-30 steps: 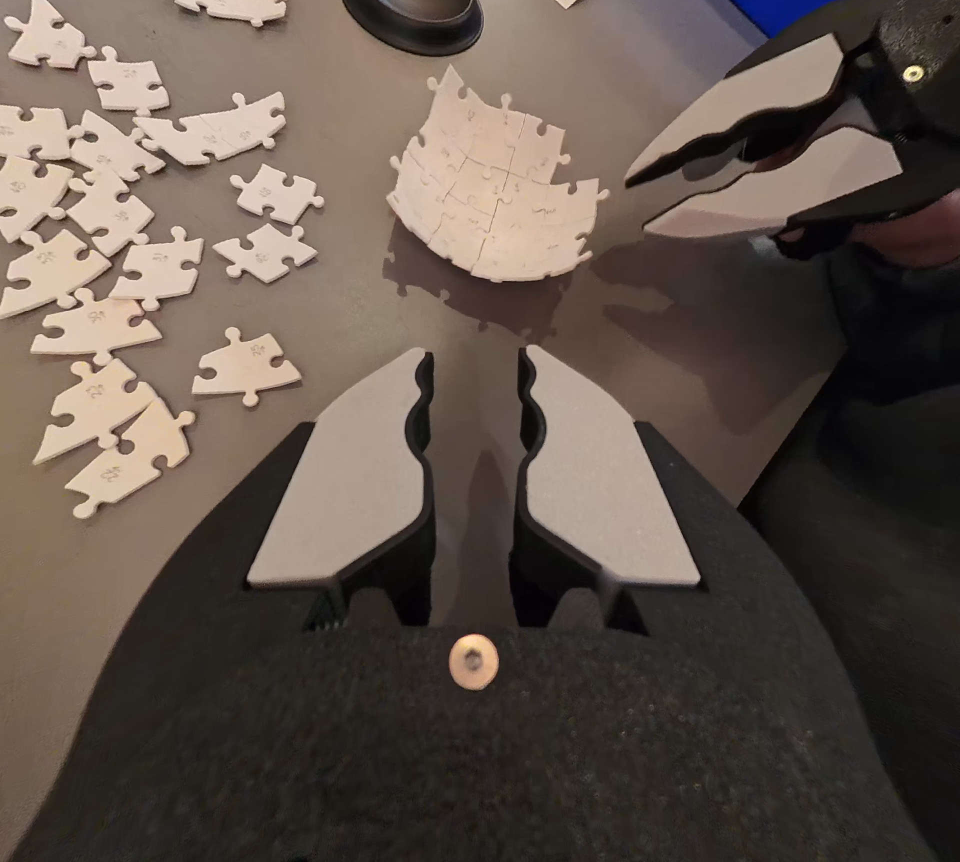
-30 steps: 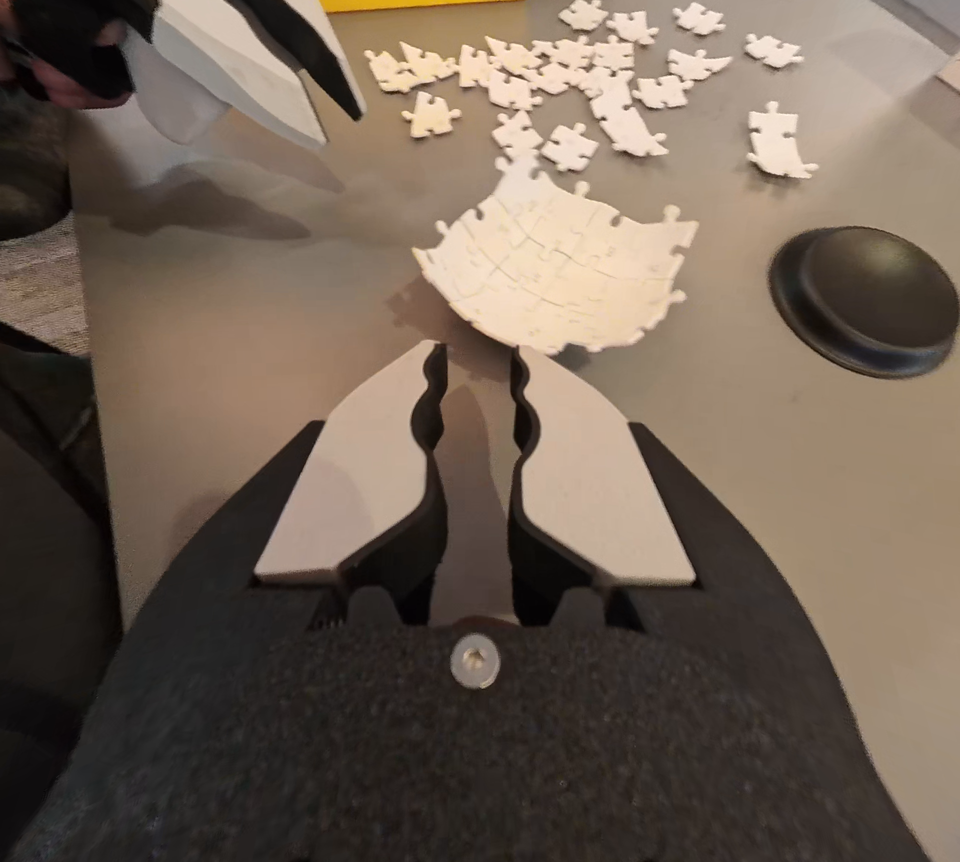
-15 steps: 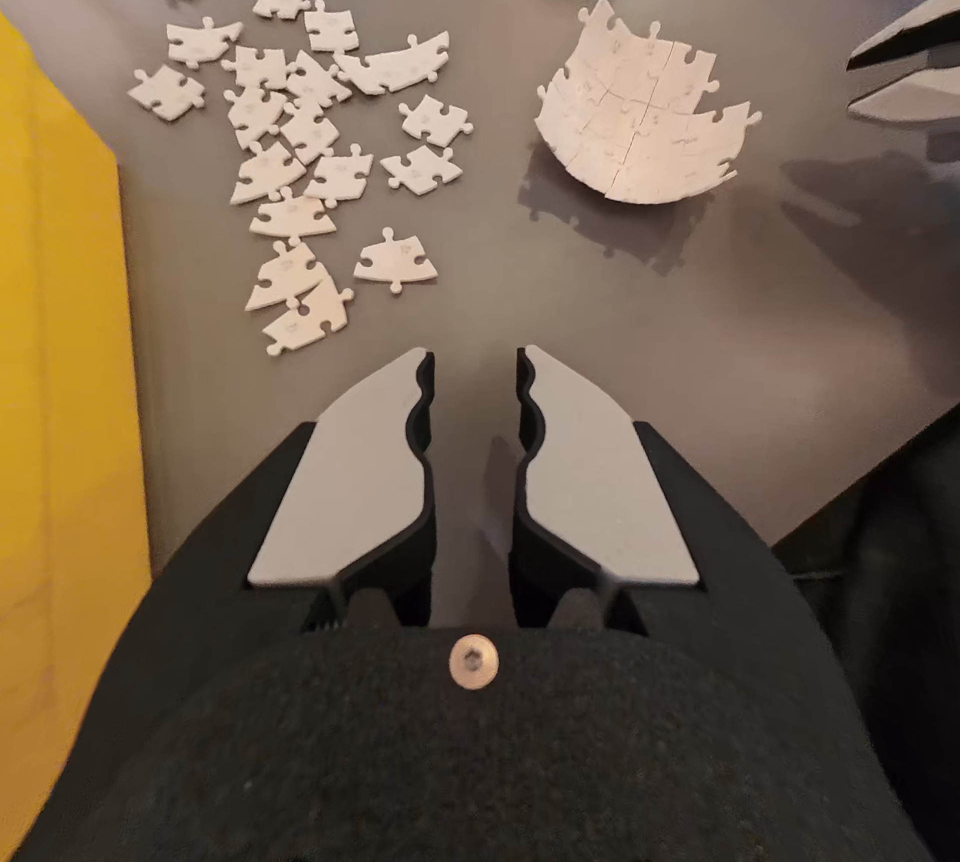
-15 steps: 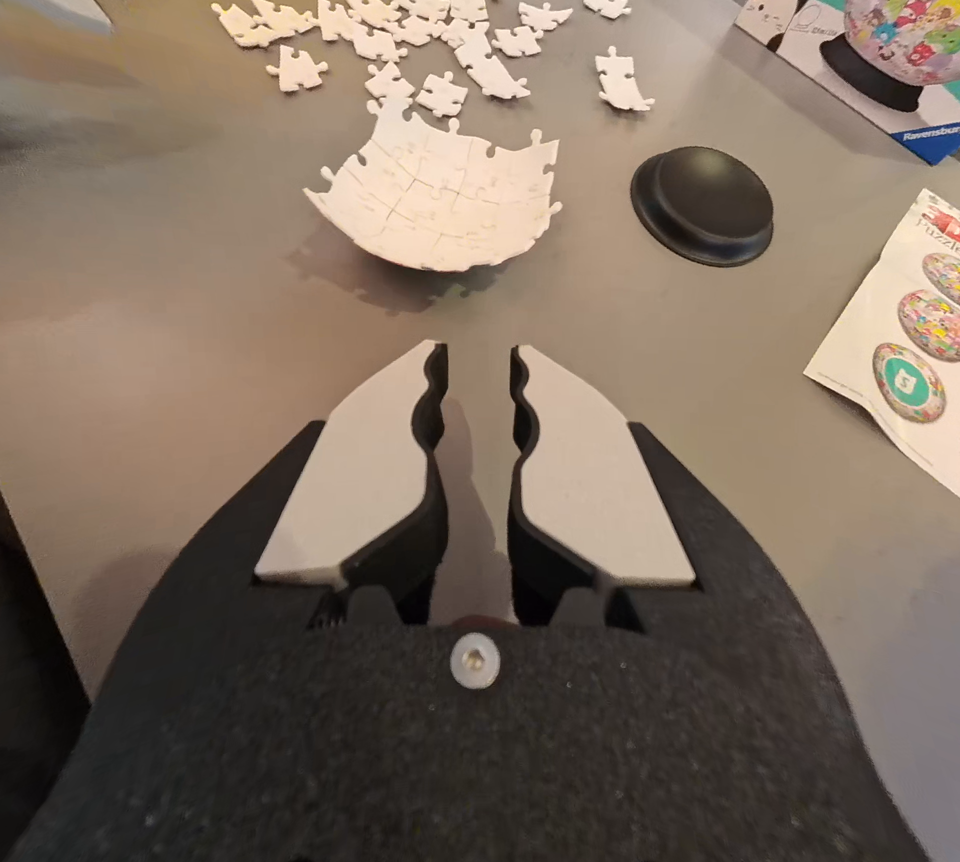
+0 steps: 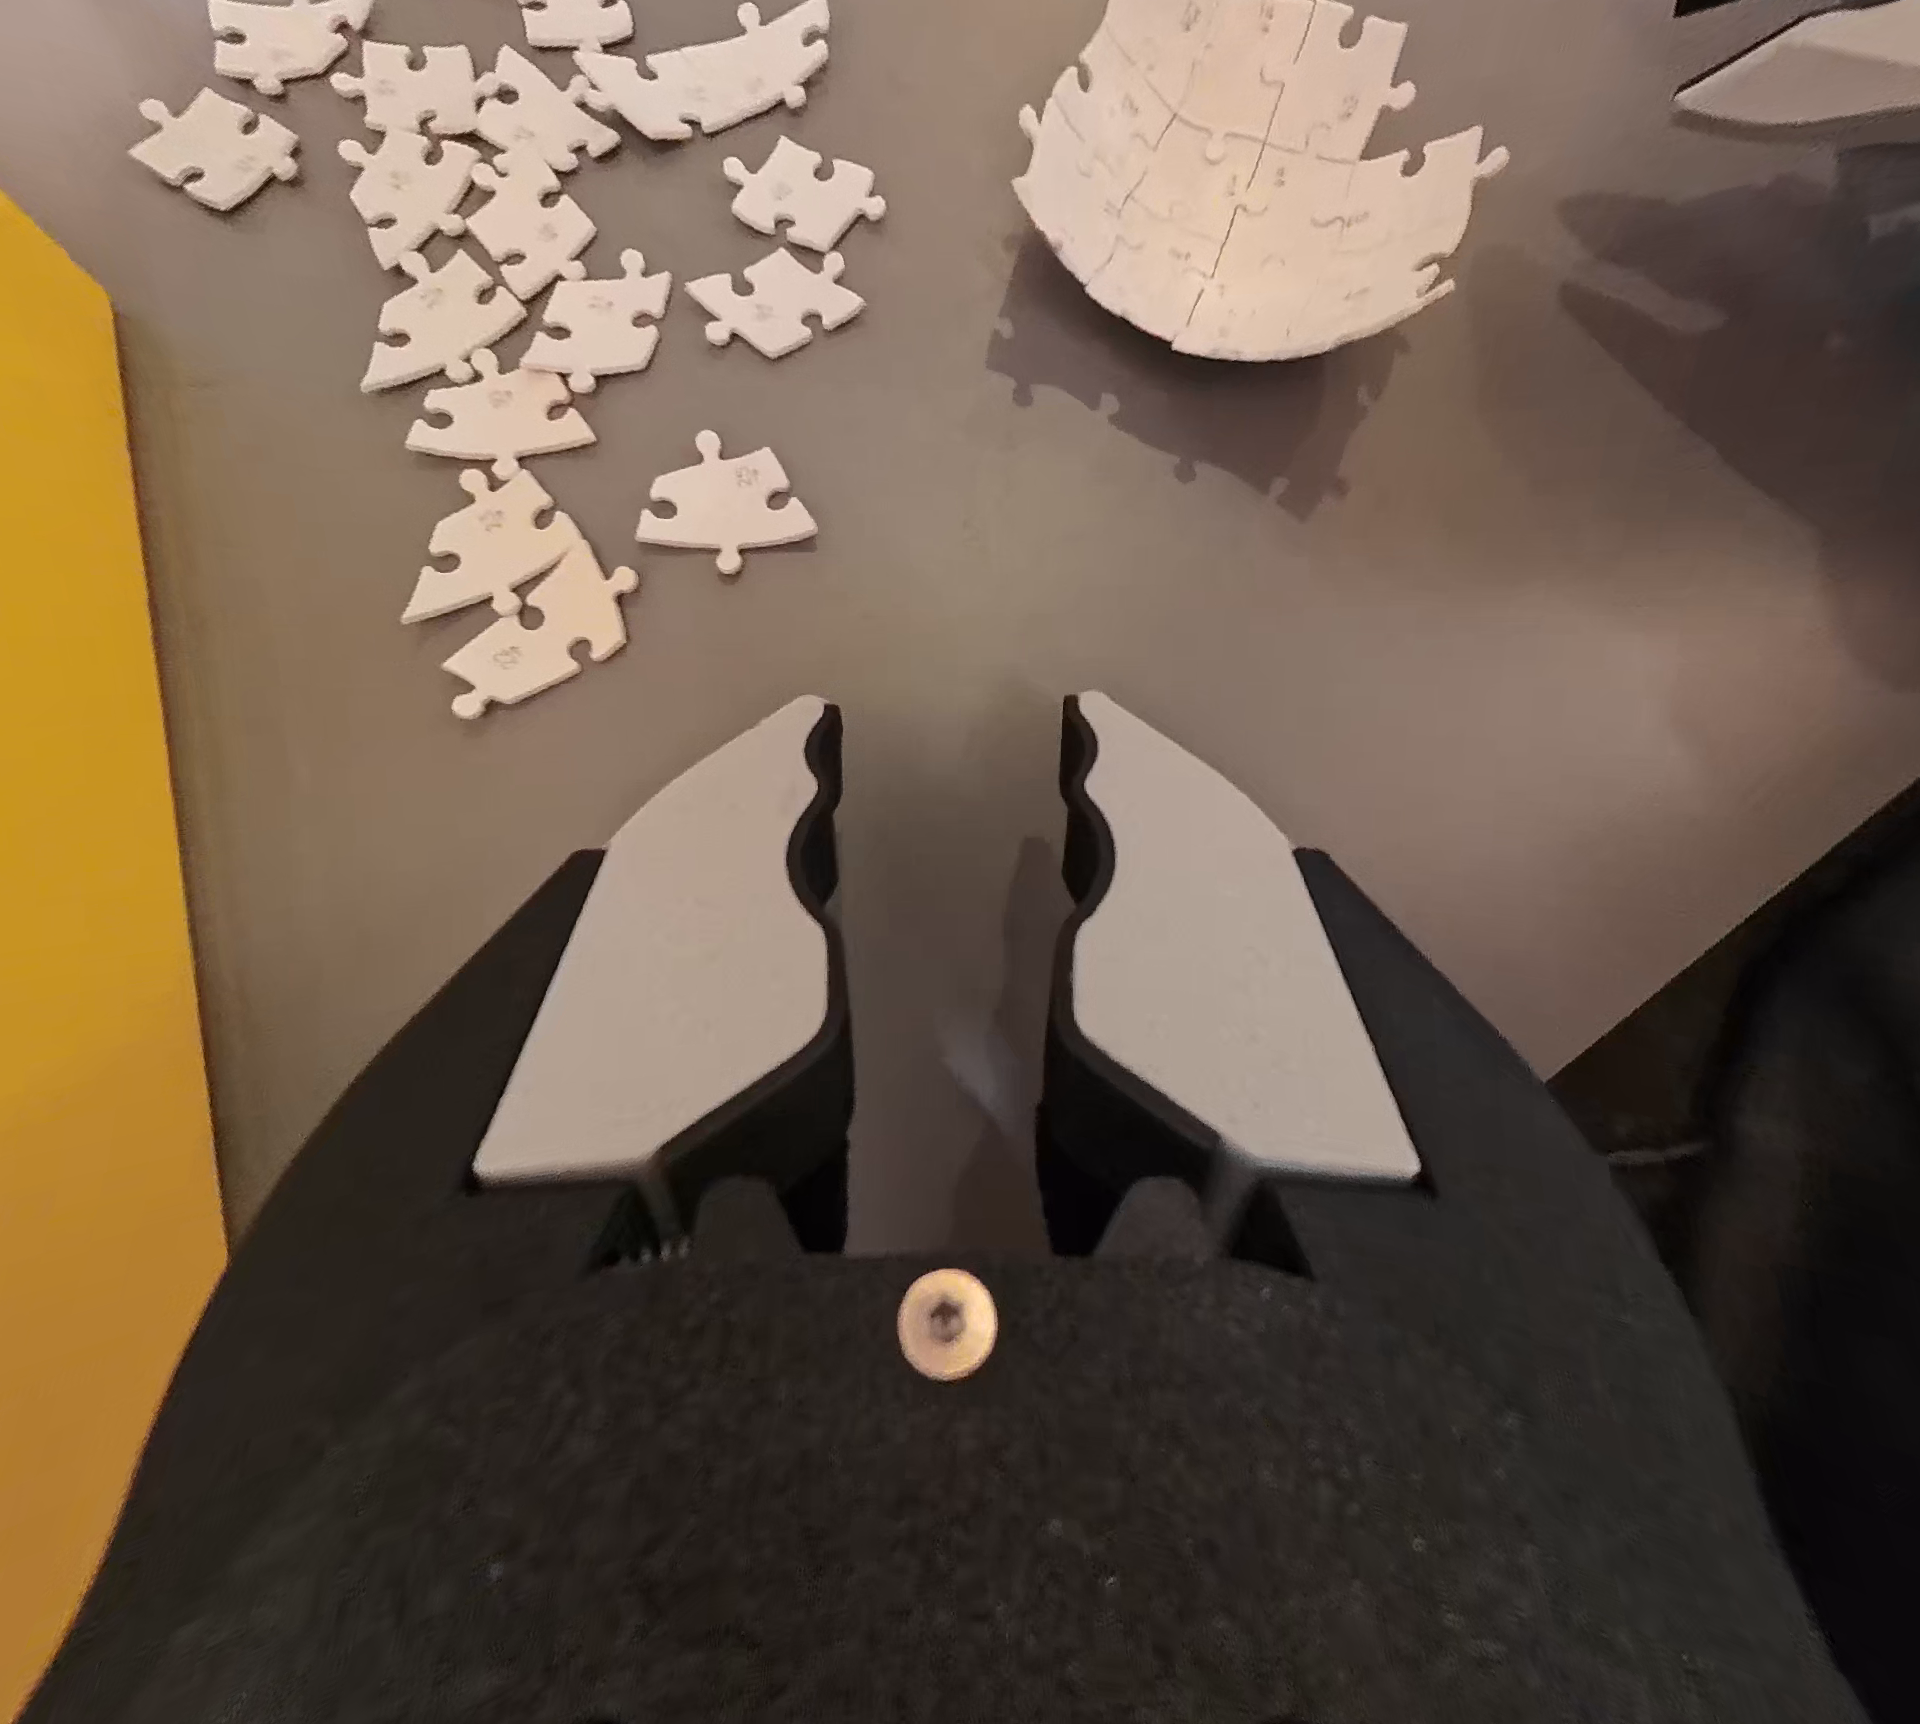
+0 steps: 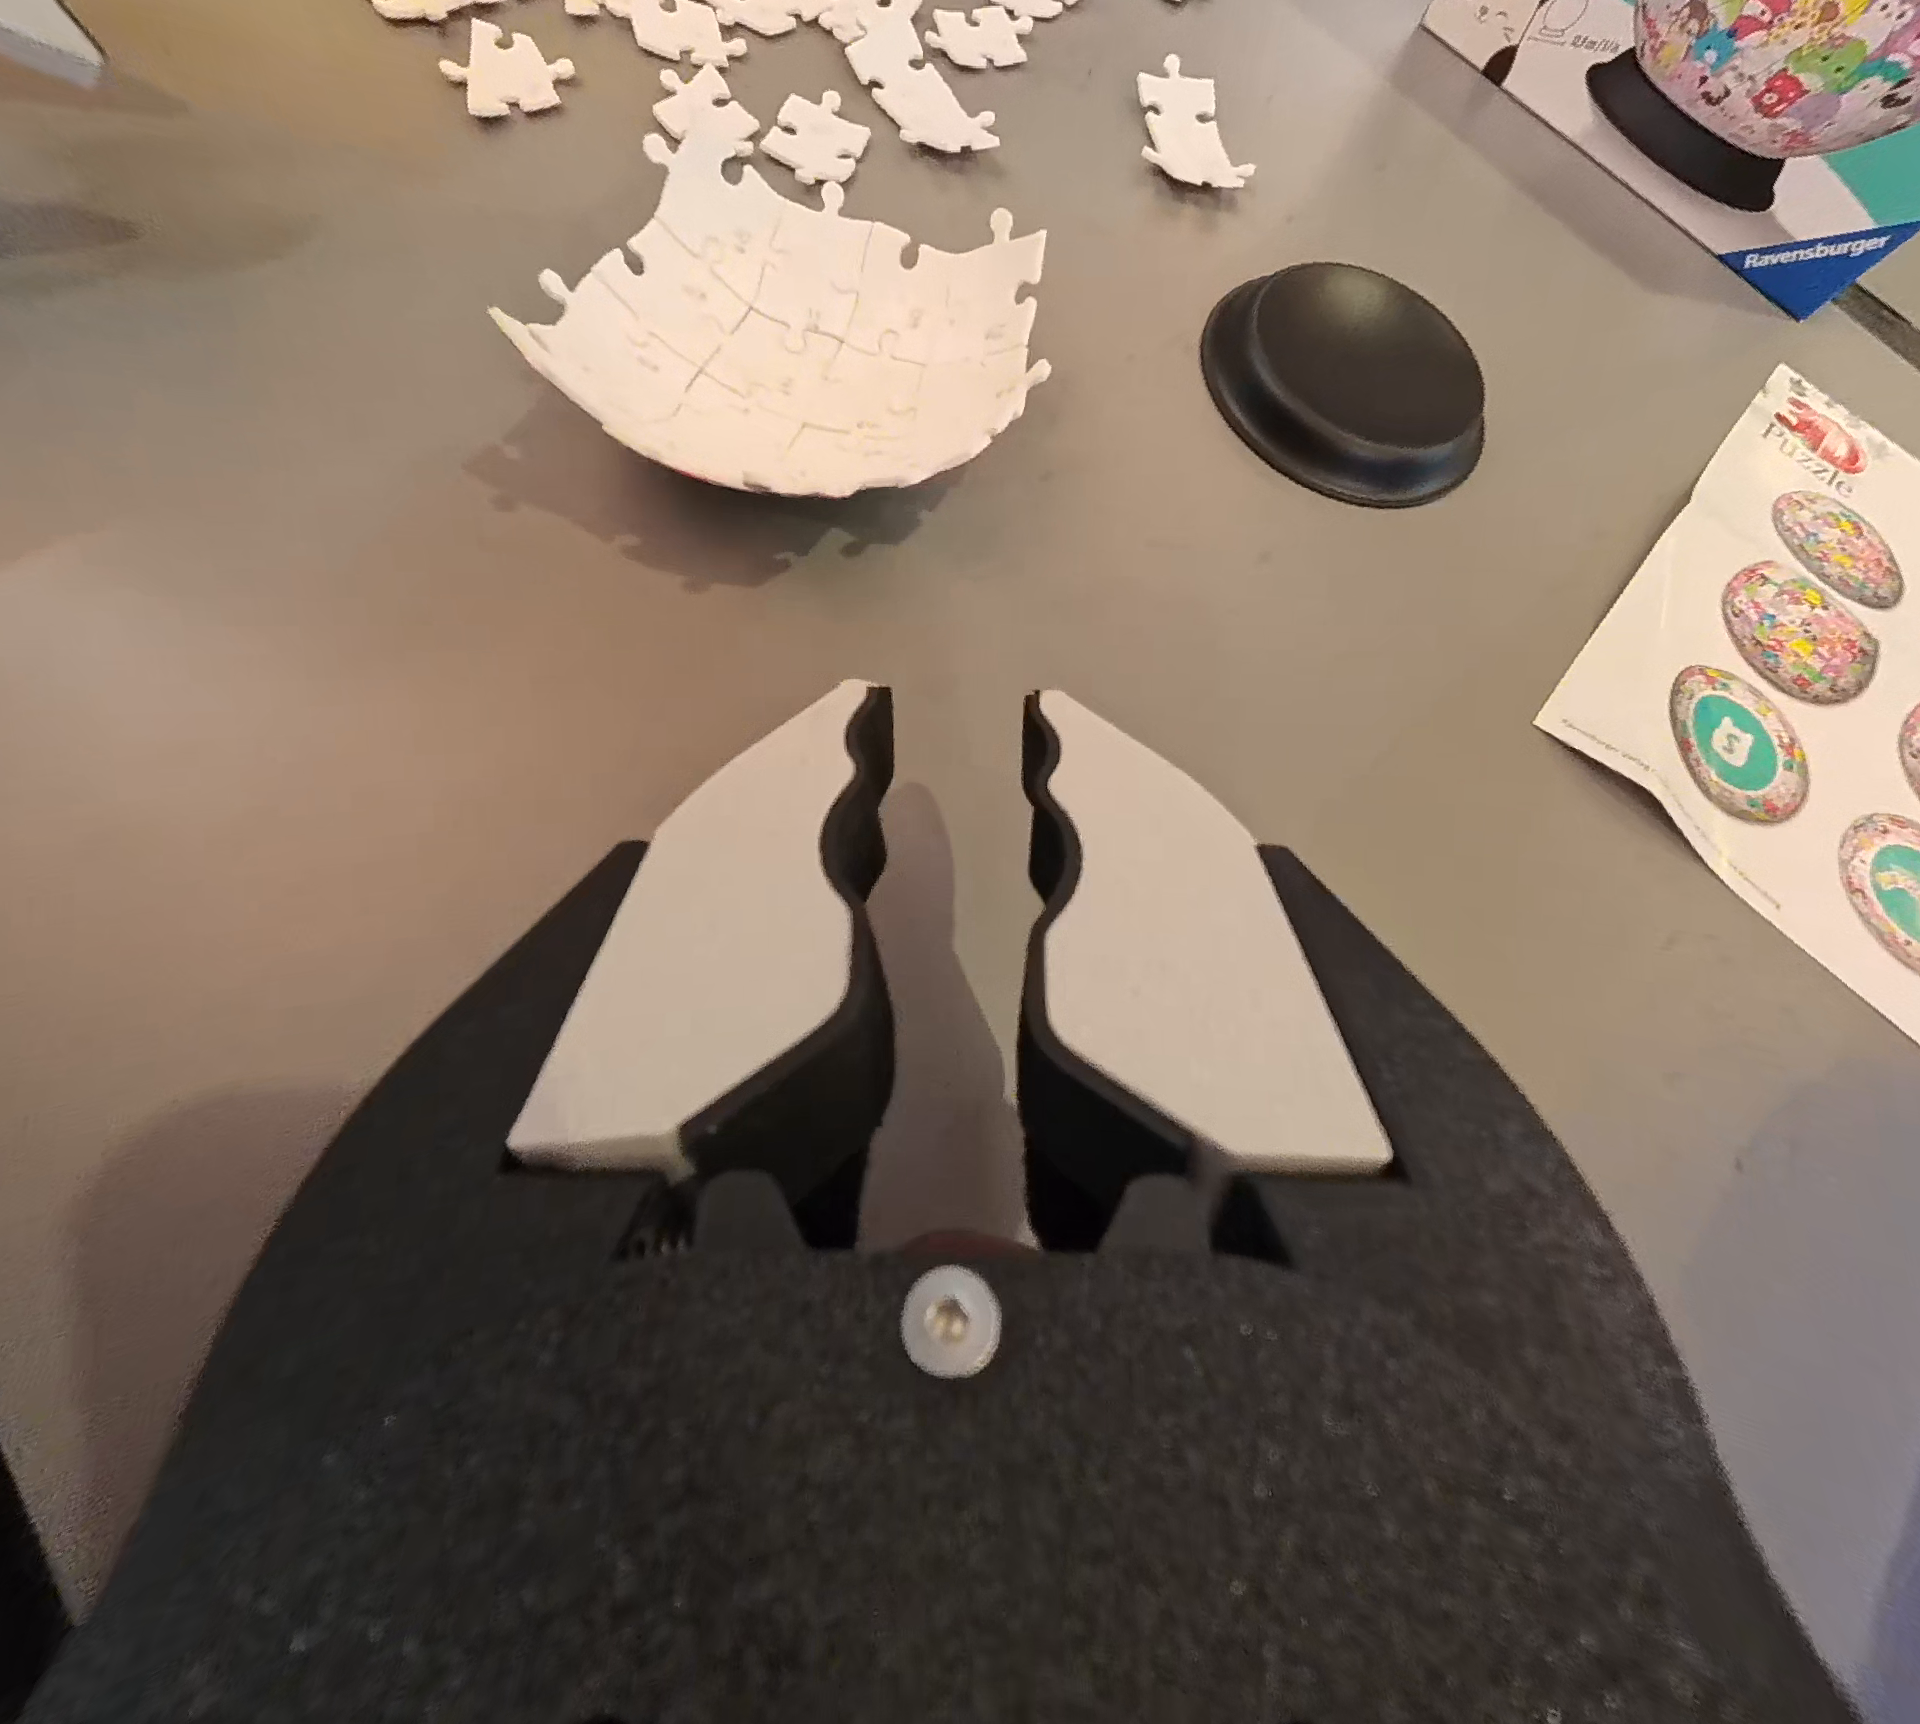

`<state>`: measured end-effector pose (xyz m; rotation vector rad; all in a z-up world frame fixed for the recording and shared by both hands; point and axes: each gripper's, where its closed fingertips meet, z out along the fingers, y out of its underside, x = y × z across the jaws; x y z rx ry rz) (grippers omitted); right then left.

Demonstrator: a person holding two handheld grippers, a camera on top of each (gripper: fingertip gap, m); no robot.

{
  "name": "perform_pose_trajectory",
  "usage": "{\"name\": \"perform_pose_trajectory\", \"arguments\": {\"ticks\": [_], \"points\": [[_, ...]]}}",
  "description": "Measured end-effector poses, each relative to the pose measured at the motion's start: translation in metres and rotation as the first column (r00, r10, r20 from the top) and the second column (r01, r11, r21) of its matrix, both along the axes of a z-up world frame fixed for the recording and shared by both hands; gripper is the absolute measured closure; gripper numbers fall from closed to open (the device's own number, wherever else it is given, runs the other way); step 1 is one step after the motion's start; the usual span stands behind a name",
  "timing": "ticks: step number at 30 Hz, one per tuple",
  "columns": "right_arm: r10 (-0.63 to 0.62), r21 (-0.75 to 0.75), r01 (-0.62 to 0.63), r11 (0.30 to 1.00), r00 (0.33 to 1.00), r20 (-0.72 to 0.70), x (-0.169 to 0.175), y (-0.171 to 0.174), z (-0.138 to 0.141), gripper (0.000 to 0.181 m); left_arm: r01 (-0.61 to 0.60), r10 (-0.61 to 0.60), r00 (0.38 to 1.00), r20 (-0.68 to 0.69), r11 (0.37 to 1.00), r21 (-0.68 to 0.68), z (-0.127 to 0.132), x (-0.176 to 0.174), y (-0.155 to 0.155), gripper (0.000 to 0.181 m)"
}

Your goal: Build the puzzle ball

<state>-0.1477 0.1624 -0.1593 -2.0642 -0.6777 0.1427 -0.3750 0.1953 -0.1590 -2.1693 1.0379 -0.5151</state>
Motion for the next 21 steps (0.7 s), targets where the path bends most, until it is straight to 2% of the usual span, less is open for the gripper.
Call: {"name": "perform_pose_trajectory", "arguments": {"ticks": [4,11,21], "points": [[0.002,0.001,-0.002,1.000,1.000,0.030,0.000,0.002,-0.003,0.158,-0.018,0.018,0.999,0.049,1.000,-0.018,0.004,-0.002,0.004,0.142],[0.012,-0.004,-0.012,1.000,1.000,0.021,0.000,0.007,-0.007,0.158,-0.051,0.051,0.998,0.046,0.999,-0.013,0.005,-0.004,0.009,0.141],[0.035,0.057,-0.032,0.998,0.998,-0.043,-0.003,0.008,0.003,0.158,0.006,-0.009,0.998,0.057,0.999,0.049,0.010,0.000,0.008,0.140]]}}
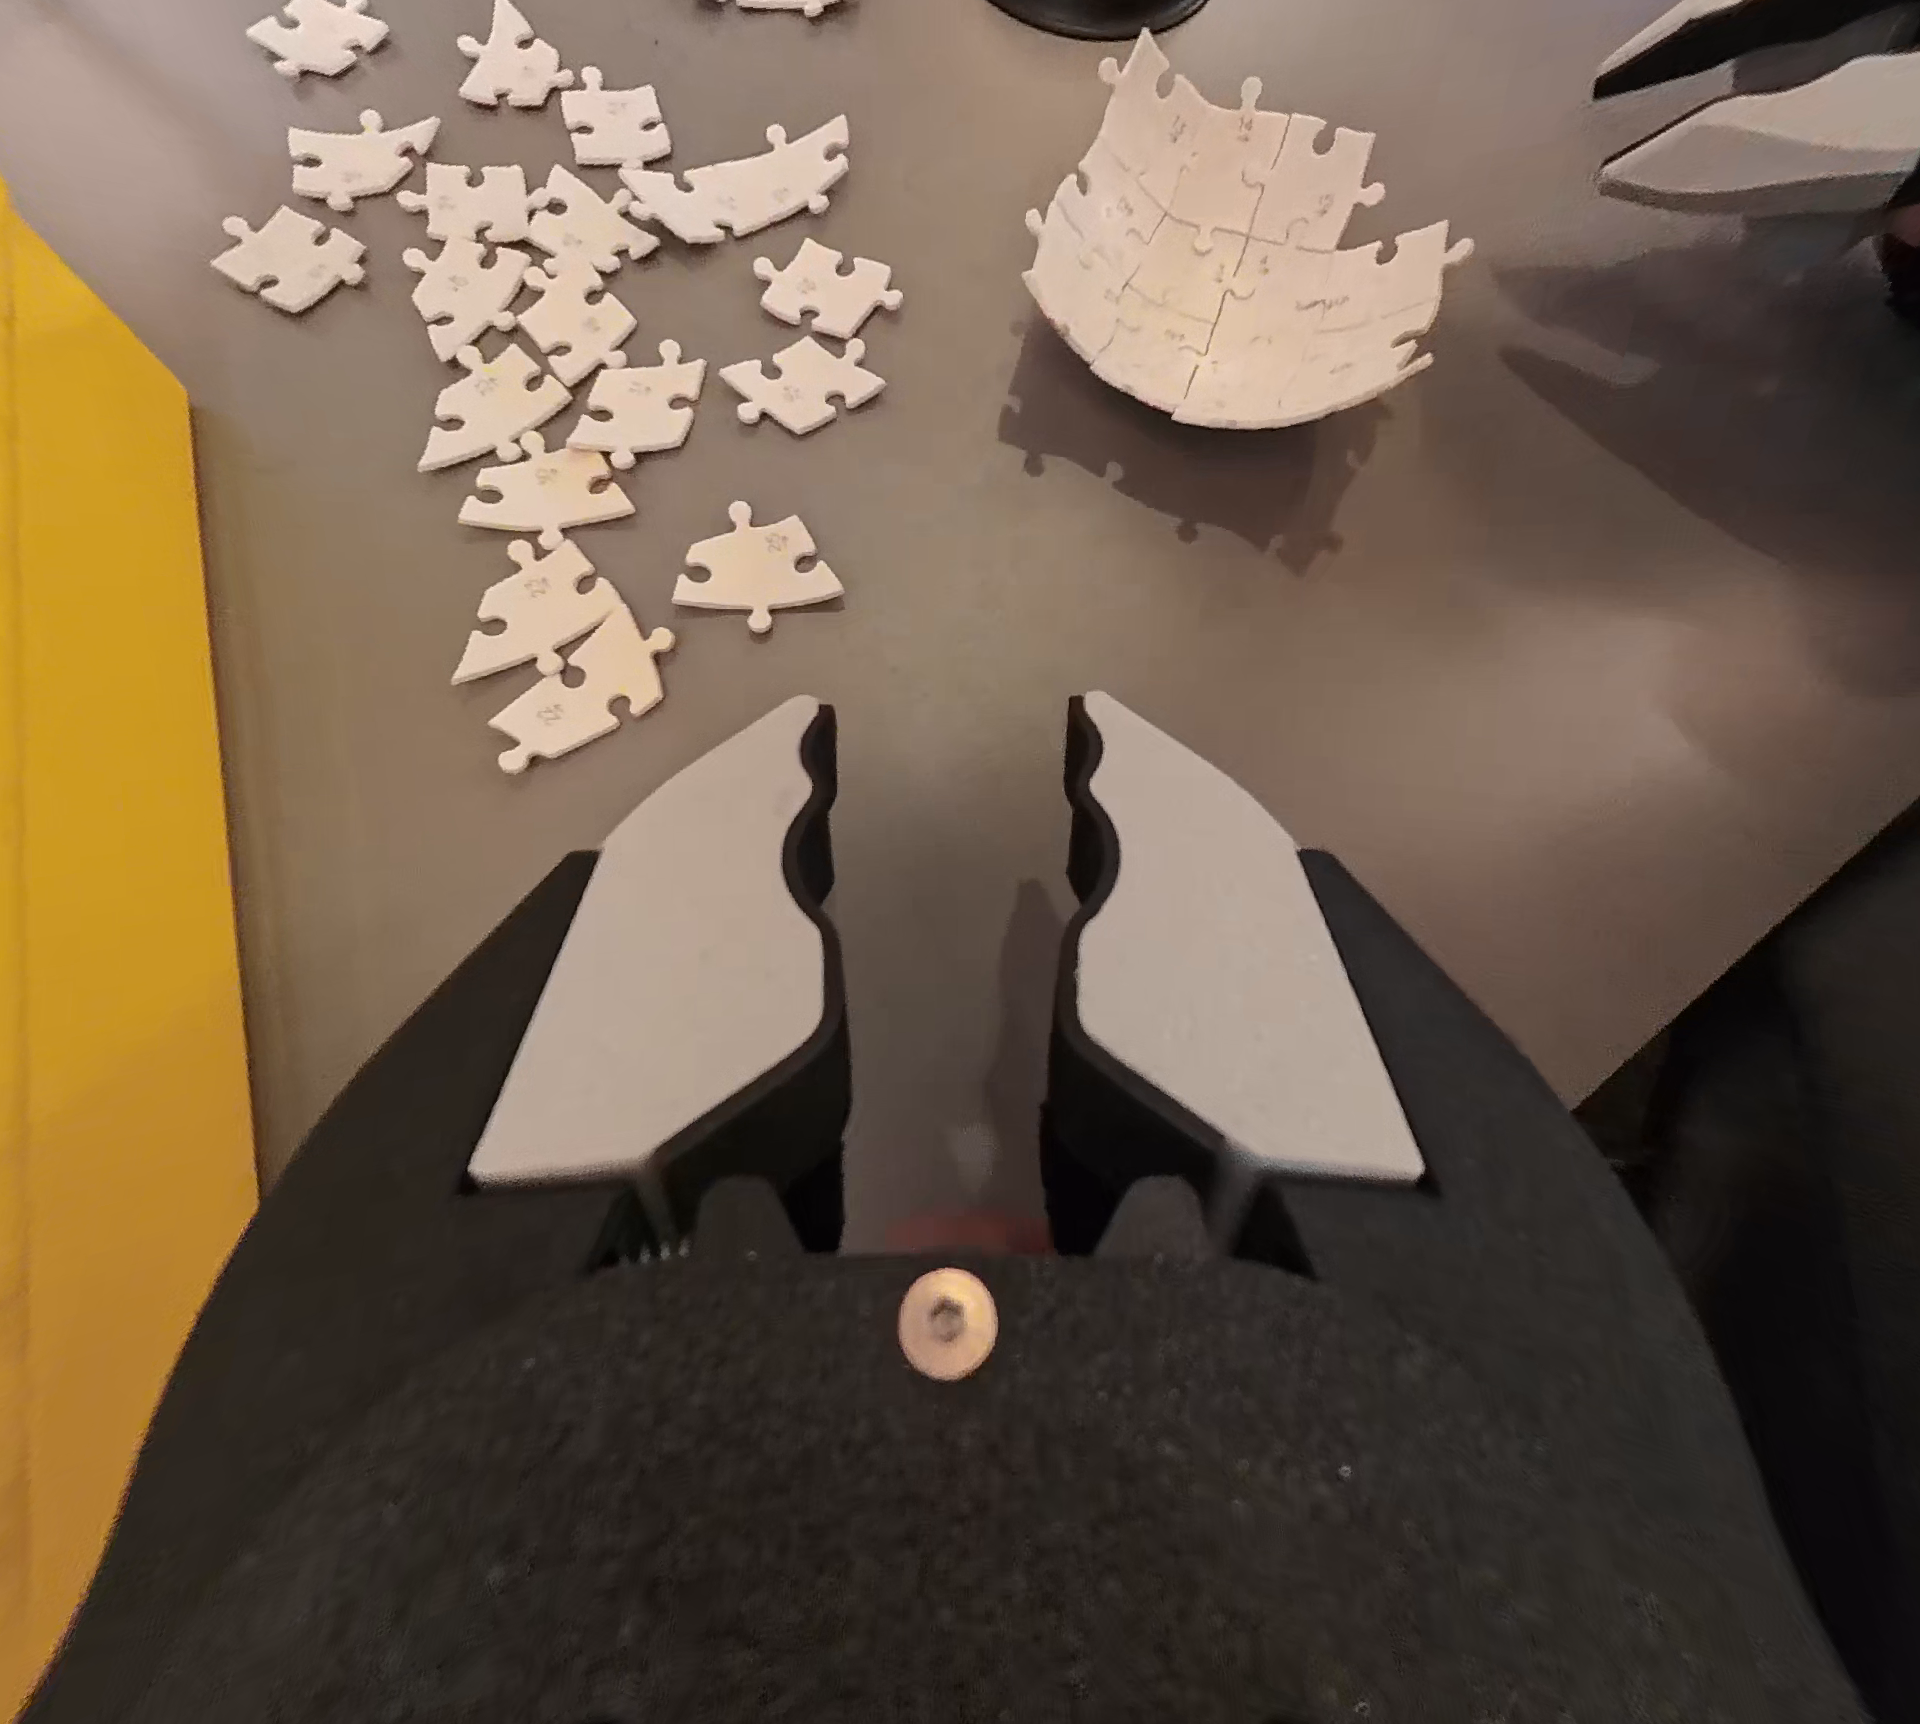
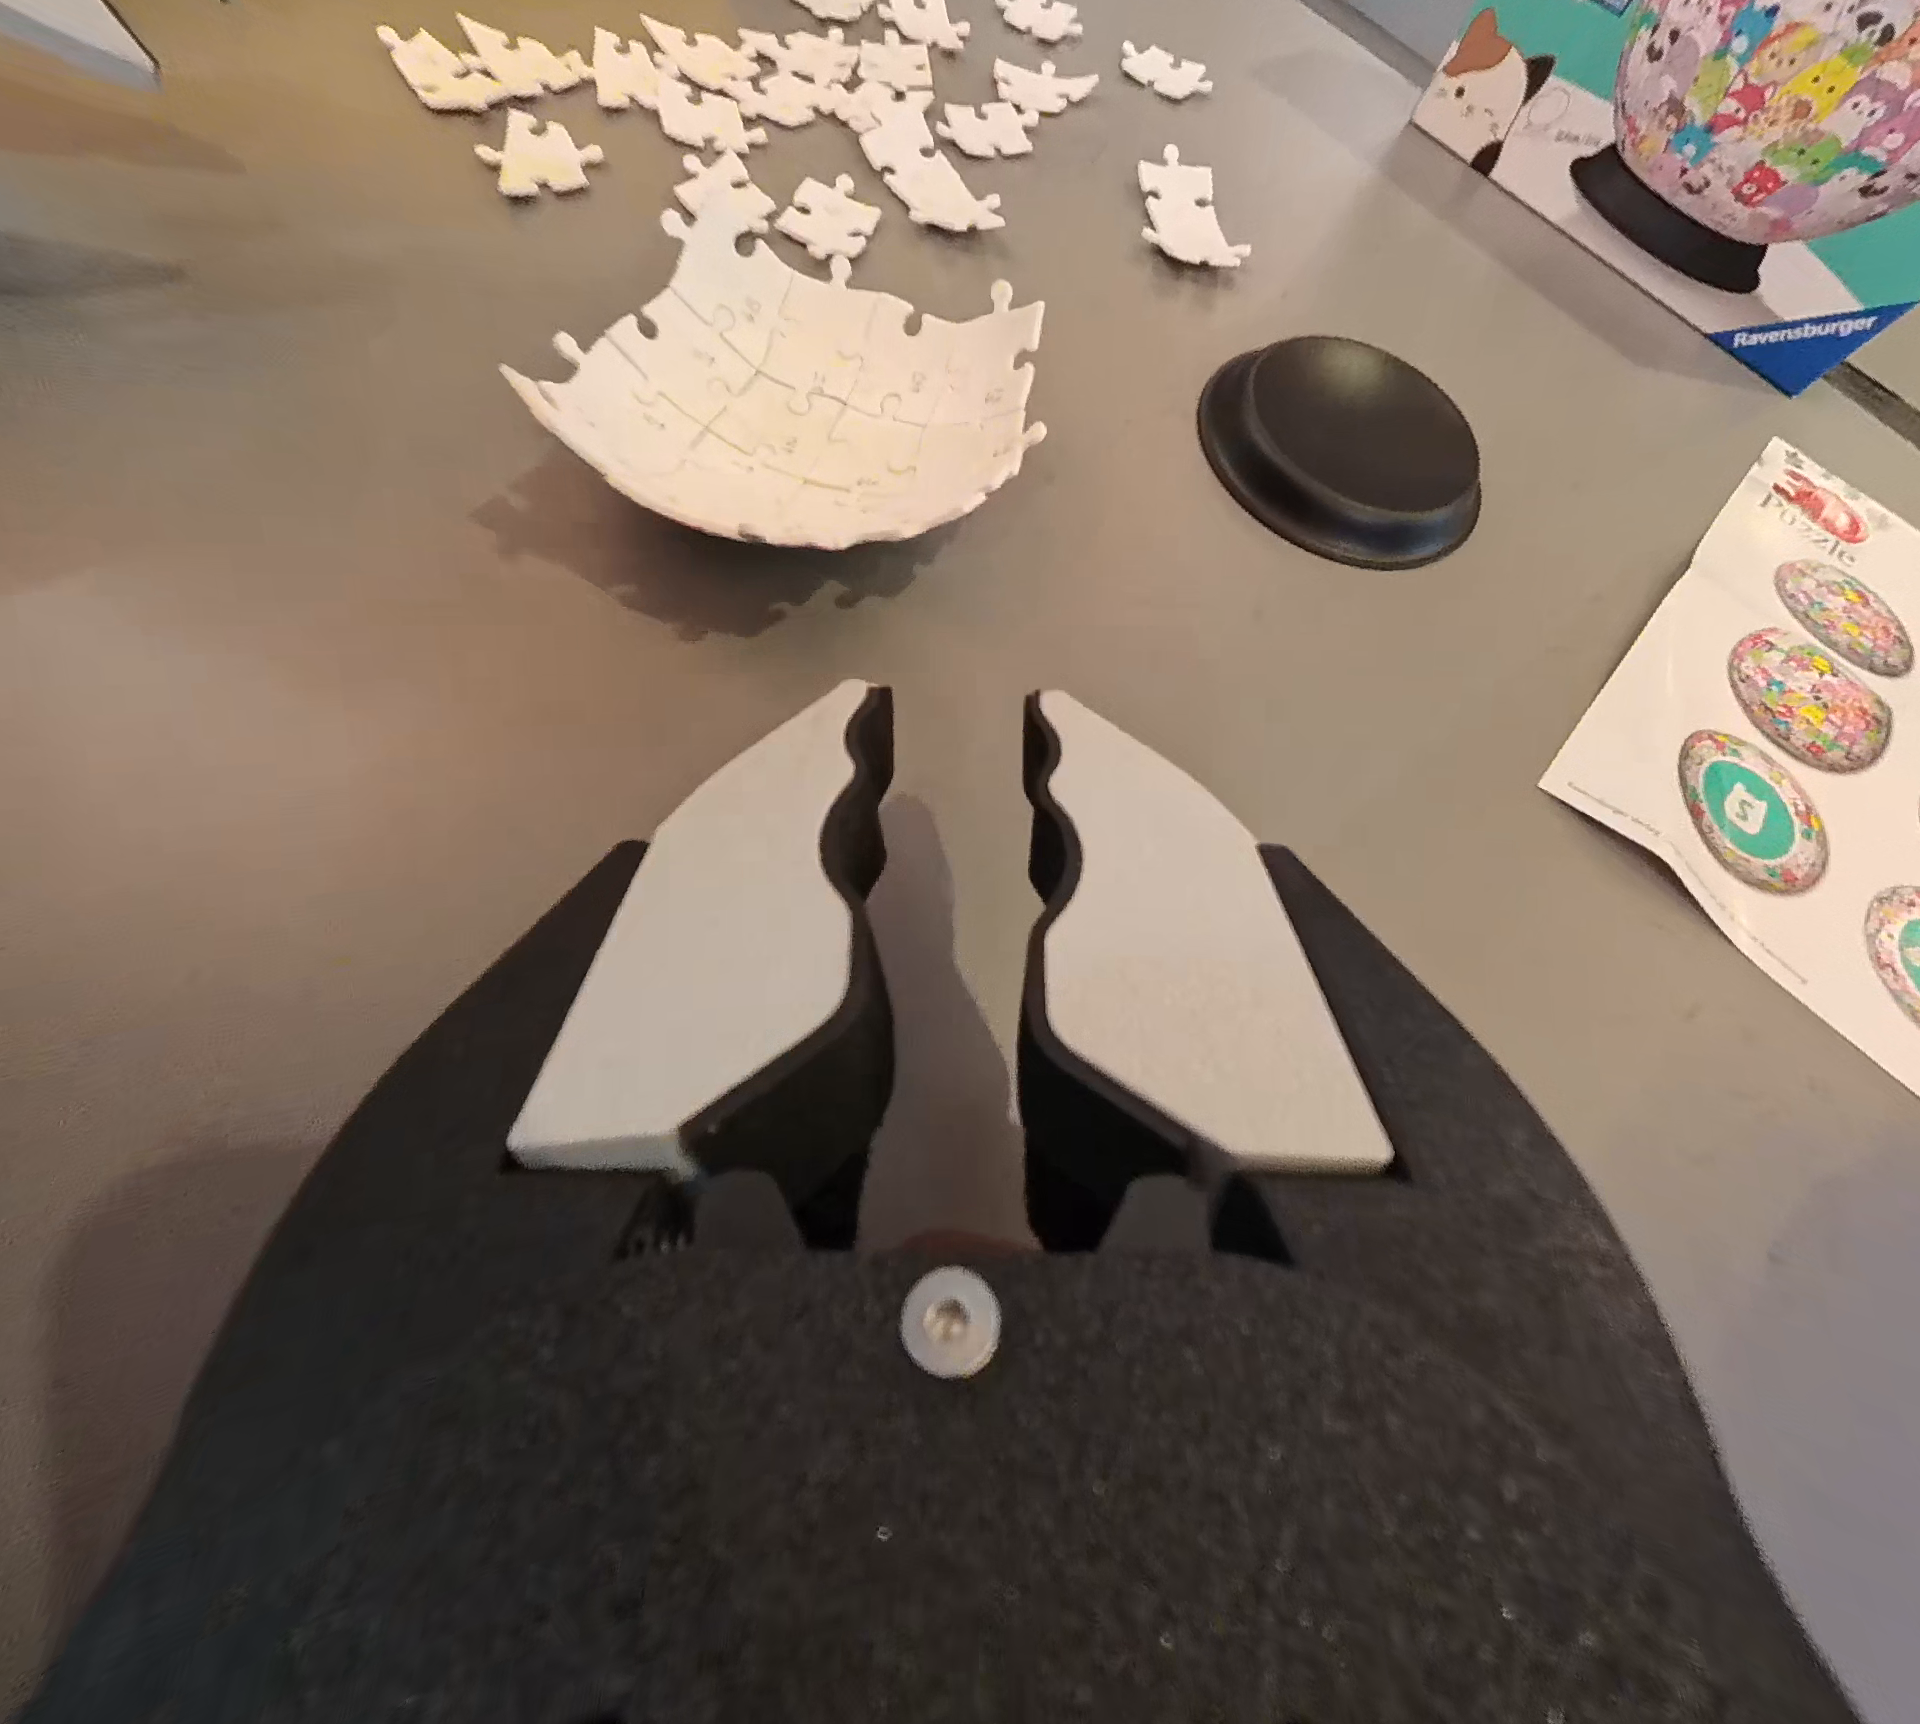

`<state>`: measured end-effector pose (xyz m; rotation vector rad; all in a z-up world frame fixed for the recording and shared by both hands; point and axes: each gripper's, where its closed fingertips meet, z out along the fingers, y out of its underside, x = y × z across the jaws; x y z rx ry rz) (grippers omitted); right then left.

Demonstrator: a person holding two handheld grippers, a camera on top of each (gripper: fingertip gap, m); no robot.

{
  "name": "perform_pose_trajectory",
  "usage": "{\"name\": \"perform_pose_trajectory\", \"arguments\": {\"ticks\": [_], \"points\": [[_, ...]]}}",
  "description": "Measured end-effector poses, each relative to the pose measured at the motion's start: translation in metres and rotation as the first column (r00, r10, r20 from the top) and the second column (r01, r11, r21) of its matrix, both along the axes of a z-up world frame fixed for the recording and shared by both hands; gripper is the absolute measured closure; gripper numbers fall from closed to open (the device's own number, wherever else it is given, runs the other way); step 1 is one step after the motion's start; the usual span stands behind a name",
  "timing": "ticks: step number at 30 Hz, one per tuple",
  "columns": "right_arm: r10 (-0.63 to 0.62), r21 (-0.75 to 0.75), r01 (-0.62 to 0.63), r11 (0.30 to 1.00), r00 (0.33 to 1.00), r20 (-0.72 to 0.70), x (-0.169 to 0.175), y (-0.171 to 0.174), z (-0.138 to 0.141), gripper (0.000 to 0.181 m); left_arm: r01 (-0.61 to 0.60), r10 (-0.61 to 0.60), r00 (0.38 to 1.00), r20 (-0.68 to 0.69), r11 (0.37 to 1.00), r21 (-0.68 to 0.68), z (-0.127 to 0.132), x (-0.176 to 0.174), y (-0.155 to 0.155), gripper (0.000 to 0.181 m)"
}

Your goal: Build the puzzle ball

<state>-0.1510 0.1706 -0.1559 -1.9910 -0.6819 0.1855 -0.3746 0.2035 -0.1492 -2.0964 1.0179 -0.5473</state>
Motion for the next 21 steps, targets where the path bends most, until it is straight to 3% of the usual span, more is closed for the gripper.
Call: {"name": "perform_pose_trajectory", "arguments": {"ticks": [4,7,10,12,15,18,21], "points": [[0.005,0.053,-0.006,0.999,1.000,0.022,-0.003,0.001,0.005,0.152,0.039,-0.039,0.999,0.012,0.998,-0.046,-0.007,0.003,-0.006,0.136],[-0.014,0.074,0.010,0.997,0.998,0.057,-0.003,0.002,0.005,0.152,0.064,-0.061,0.995,0.076,0.997,-0.037,0.006,0.006,-0.007,0.148],[-0.027,0.051,0.024,0.998,0.997,0.069,-0.001,0.003,0.001,0.152,0.088,-0.080,0.958,0.276,0.996,-0.017,0.059,0.003,-0.003,0.147],[-0.036,0.032,0.034,0.999,0.997,0.067,0.000,0.005,-0.001,0.152,0.004,-0.034,0.927,0.375,0.997,0.080,0.110,-0.023,0.019,0.148],[-0.053,-0.007,0.053,0.999,0.998,0.047,0.004,0.007,-0.005,0.152,-0.108,0.068,0.939,0.336,0.989,0.101,0.146,-0.082,0.066,0.147],[-0.062,-0.027,0.063,0.998,0.997,0.037,0.005,0.008,-0.007,0.152,-0.167,0.164,0.979,0.125,0.986,0.015,0.123,-0.129,0.117,0.146],[-0.062,-0.041,0.063,0.997,0.997,0.036,0.006,0.008,-0.008,0.152,-0.161,0.152,0.984,-0.090,0.982,-0.097,0.067,-0.144,0.160,0.145]]}}
